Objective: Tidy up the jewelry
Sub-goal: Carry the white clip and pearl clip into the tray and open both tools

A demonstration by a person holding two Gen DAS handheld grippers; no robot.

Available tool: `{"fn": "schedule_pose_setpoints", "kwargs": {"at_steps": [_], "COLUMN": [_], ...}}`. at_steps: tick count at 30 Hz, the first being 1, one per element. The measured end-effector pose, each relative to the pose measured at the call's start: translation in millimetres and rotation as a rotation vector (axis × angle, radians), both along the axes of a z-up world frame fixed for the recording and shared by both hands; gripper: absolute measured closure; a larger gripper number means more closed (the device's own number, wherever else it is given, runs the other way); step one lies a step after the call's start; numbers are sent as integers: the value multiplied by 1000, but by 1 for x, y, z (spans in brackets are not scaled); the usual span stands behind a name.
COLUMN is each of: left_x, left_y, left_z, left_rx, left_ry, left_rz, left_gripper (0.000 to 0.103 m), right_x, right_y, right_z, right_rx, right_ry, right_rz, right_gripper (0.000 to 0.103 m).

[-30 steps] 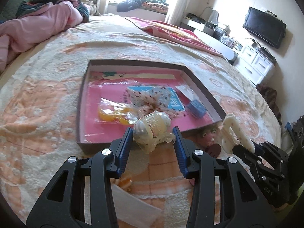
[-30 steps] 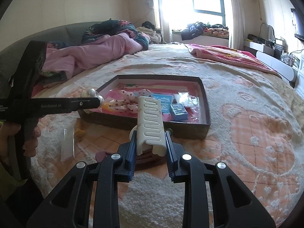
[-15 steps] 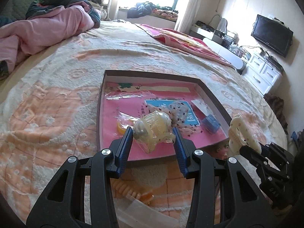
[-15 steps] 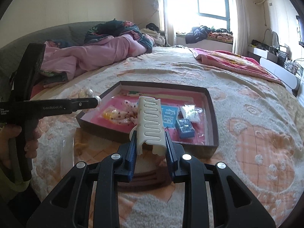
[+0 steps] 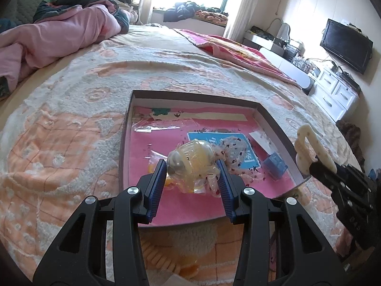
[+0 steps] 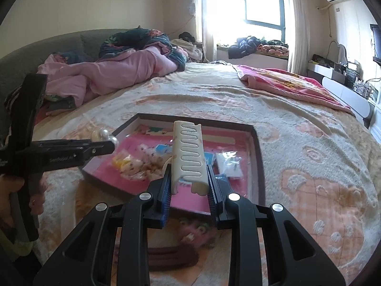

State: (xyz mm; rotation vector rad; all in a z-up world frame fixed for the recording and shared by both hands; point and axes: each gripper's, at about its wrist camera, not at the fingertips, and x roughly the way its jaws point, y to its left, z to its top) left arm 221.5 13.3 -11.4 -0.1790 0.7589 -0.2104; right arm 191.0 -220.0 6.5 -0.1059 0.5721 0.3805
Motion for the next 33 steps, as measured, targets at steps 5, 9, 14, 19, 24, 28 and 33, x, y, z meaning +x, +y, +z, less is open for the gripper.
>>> {"fn": "schedule_pose_setpoints", "kwargs": {"at_steps": [5,9,14,19,24,28,33], "left_x": [7,11,16,19,24,27,30], "left_y": [-7,-16,-27,-37,-45,-54,-61], "left_z": [-2,-7,-11,-16,-20,-21,-26], "left_rx": [-5,5,17,24,27,32,37], "left_ry": [-2,4,9,15,18,17,25], "left_rz": [-14,-32,-56,-83,-105,-131,-158], "left_gripper": [69,69,69,69,69,69,69], "right_x": [19,31,46,61,76,89,104], "right_y": [-9,-12,-16,-18,-18,-14,-6], "right_z": [-1,-1,-2,-5,-7,-8,-13], "right_rx": [13,6,-1,-8,-21,-28,-47], "right_ry": [19,19,22,32,39,58,75], "right_rz": [-24,-41,-54,-63,-65,-48,-39], "right_gripper": [78,78,78,78,78,77,78]}}
